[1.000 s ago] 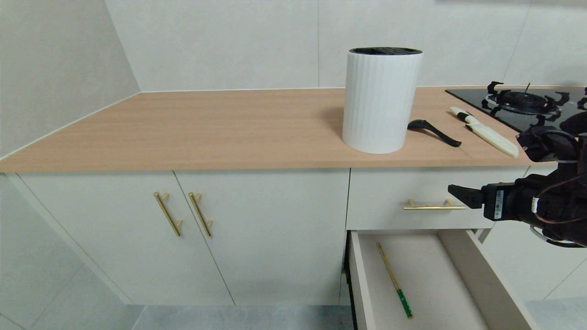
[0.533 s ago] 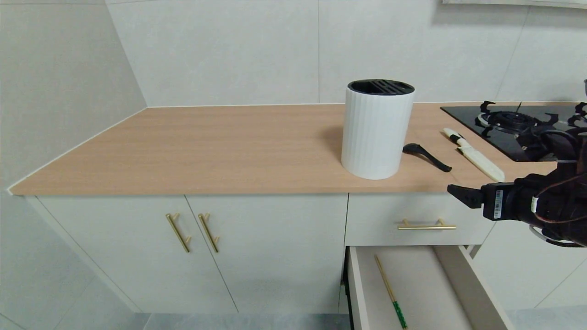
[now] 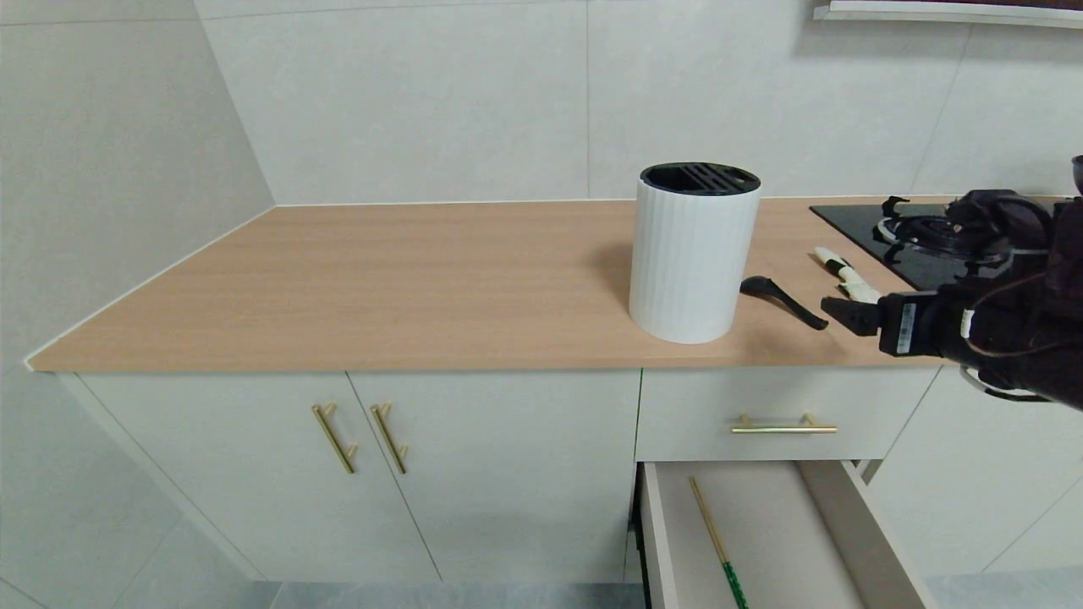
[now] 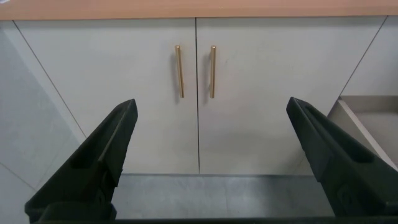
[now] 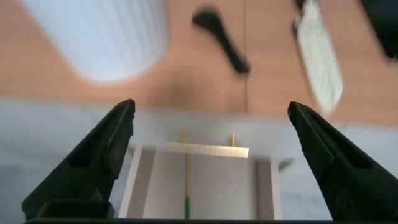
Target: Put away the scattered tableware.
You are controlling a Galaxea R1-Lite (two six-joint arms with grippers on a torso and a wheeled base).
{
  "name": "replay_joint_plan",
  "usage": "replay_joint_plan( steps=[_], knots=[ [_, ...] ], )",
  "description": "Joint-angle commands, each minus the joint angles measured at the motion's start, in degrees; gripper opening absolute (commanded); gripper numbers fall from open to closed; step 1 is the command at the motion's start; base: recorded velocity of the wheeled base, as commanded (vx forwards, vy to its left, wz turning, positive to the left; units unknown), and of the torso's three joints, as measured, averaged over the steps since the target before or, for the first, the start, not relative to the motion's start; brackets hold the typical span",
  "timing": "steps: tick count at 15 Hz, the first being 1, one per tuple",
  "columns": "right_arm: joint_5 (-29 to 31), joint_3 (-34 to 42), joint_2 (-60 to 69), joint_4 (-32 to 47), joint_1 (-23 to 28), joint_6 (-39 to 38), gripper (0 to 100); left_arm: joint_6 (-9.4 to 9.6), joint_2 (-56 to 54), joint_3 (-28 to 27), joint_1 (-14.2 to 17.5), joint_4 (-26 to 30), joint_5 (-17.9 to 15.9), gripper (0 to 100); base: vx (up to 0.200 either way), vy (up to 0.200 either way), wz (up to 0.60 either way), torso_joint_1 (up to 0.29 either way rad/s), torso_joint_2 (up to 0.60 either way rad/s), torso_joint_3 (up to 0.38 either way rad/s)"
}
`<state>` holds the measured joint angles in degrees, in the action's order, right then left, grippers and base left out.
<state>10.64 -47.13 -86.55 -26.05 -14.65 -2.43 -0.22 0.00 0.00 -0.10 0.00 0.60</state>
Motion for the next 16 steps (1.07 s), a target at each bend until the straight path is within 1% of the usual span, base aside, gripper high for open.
replay_joint_plan(
  steps=[1, 2, 3, 5, 6, 8, 11, 13, 15, 16],
  knots=[
    [-2.1, -9.0, -9.0, 0.8, 2.8, 1.3, 100, -0.04, 0.0, 0.0, 0.0, 0.0, 0.0, 100, 0.000, 0.000, 0.00, 0.000, 0.00, 0.000],
    [-4.2, -12.0, -11.4, 1.8, 3.1, 3.1, 100, 0.04, 0.0, 0.0, 0.0, 0.0, 0.0, 100, 0.000, 0.000, 0.00, 0.000, 0.00, 0.000],
    [-4.8, -15.9, -15.0, 2.4, 3.2, 4.7, 100, 0.04, 0.0, 0.0, 0.0, 0.0, 0.0, 100, 0.000, 0.000, 0.00, 0.000, 0.00, 0.000],
    [-5.4, -14.8, -16.6, 2.1, 3.3, 4.4, 100, 0.04, 0.0, 0.0, 0.0, 0.0, 0.0, 100, 0.000, 0.000, 0.00, 0.000, 0.00, 0.000],
    [-7.1, -14.7, -19.9, 1.3, 4.1, 4.6, 100, -0.04, 0.0, 0.0, 0.0, 0.0, 0.0, 100, 0.000, 0.000, 0.00, 0.000, 0.00, 0.000],
    [-7.9, -15.4, -22.0, -2.4, 4.6, 4.3, 100, -0.04, 0.0, 0.0, 0.0, 0.0, 0.0, 100, 0.000, 0.000, 0.00, 0.000, 0.00, 0.000],
    [-7.9, -16.1, -25.8, -3.9, 5.3, 4.3, 100, -0.04, 0.0, 0.0, 0.0, 0.0, 0.0, 100, 0.000, 0.000, 0.00, 0.000, 0.00, 0.000],
    [-7.7, -16.5, -28.2, -6.8, 5.4, 4.3, 100, -0.04, 0.0, 0.0, 0.0, 0.0, 0.0, 100, 0.000, 0.000, 0.00, 0.000, 0.00, 0.000],
    [-7.7, -17.1, -28.8, -6.9, 5.9, 4.1, 100, -0.04, 0.0, 0.0, 0.0, 0.0, 0.0, 100, 0.000, 0.000, 0.00, 0.000, 0.00, 0.000],
    [-7.9, -18.8, -29.1, -6.4, 6.7, 1.5, 100, -0.04, 0.0, 0.0, 0.0, 0.0, 0.0, 100, 0.000, 0.000, 0.00, 0.000, 0.00, 0.000]
  ],
)
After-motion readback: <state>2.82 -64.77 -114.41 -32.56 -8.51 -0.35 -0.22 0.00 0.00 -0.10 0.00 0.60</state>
